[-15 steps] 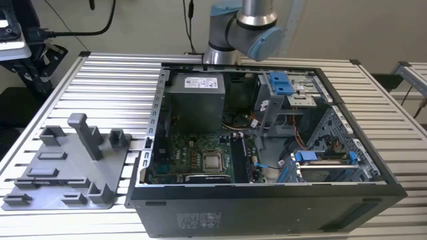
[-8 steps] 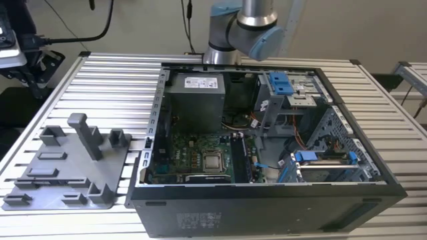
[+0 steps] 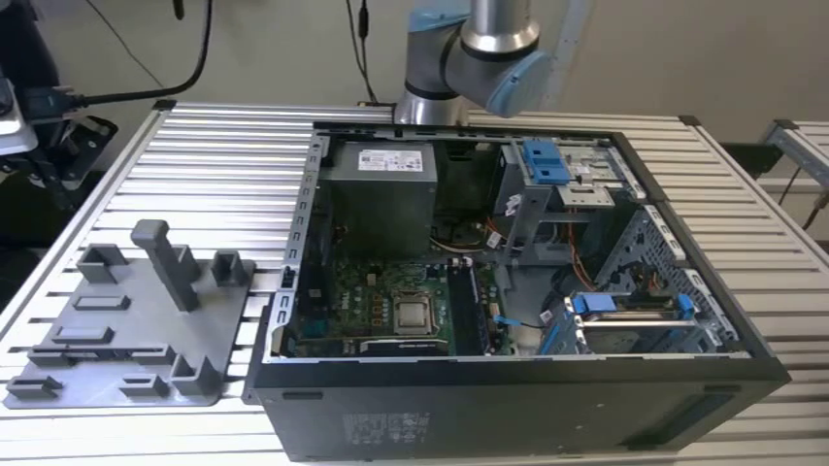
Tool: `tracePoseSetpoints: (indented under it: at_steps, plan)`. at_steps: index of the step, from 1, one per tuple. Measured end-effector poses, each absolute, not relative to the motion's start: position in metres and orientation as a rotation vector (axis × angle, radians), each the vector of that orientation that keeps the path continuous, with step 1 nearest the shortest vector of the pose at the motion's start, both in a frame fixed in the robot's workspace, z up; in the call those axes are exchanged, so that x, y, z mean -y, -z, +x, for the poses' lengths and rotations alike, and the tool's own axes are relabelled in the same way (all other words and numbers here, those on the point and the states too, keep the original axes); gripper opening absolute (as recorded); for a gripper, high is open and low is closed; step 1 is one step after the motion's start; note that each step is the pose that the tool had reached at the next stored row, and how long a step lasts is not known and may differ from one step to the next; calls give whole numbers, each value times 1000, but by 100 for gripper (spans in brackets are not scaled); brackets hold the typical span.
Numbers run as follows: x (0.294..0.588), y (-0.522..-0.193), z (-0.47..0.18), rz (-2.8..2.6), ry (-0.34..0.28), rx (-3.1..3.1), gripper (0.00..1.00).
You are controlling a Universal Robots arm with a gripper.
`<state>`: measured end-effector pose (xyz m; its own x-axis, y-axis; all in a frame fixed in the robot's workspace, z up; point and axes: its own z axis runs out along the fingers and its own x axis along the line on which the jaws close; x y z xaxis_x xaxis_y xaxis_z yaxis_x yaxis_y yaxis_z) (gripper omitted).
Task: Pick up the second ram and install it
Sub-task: 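Reach for the second ram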
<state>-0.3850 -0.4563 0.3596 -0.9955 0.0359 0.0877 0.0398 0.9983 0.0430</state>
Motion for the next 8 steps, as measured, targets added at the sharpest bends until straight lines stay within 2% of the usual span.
tracePoseSetpoints:
  at_steps: [8]
  plan:
    - [472, -357, -385, -43, 69, 3069, 11]
